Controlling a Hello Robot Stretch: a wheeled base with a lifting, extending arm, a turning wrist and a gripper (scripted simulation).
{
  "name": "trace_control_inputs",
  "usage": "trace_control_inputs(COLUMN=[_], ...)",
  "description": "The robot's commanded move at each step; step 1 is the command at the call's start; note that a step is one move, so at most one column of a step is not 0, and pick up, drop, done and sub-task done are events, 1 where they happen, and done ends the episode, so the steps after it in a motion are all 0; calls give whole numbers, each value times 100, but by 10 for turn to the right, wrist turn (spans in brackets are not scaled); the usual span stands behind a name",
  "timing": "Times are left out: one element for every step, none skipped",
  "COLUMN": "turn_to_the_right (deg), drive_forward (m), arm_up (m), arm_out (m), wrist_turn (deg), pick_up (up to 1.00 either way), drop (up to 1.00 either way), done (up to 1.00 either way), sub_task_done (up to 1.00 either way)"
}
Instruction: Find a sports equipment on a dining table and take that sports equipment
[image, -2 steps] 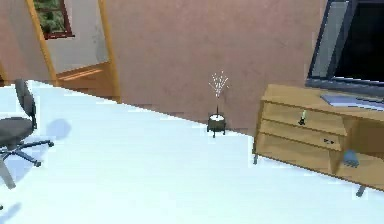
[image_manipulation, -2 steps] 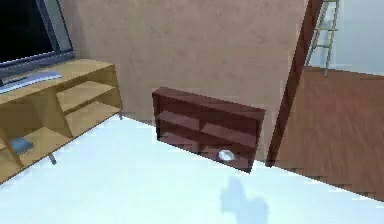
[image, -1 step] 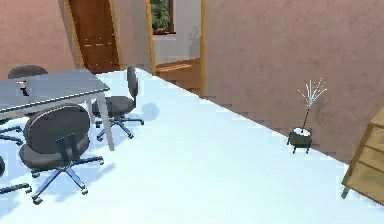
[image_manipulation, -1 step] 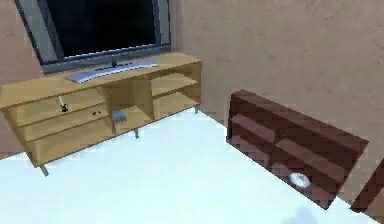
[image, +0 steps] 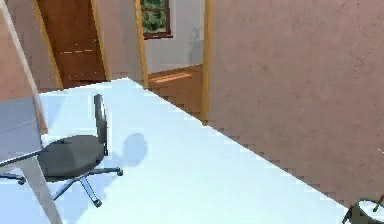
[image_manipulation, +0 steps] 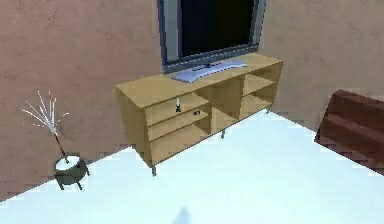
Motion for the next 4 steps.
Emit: trace_control_inputs(turn_to_the_right=[0,-60,-30,330], drive_forward=[100,0,0,0], arm_up=[0,0,0,0], arm_out=[0,0,0,0], wrist_turn=[0,0,0,0], pick_up=[0,0,0,0], drop=[0,0,0,0], done=[0,0,0,0], sub_task_done=[0,0,0,0])
